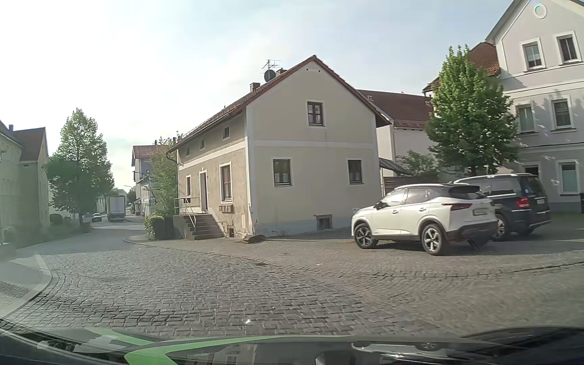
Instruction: Follow the waypoints while adhering to traffic rules and regulations
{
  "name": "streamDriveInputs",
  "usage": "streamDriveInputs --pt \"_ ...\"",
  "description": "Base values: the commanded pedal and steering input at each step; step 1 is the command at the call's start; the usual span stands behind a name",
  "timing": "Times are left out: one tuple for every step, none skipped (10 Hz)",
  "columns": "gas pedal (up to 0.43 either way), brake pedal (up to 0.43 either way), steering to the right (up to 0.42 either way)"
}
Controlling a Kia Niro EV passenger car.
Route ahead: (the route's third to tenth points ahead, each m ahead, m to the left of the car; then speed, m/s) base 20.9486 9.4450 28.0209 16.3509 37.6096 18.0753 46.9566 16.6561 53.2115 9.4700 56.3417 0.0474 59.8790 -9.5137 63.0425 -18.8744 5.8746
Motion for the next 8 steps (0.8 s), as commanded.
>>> streamDriveInputs --pt "0.047 0.0 -0.251" --pt "0.047 0.0 -0.248" --pt "0.047 0.0 -0.244" --pt "0.047 0.0 -0.243" --pt "0.047 0.0 -0.236" --pt "0.047 0.0 -0.225" --pt "0.047 0.0 -0.221" --pt "0.047 0.0 -0.22"
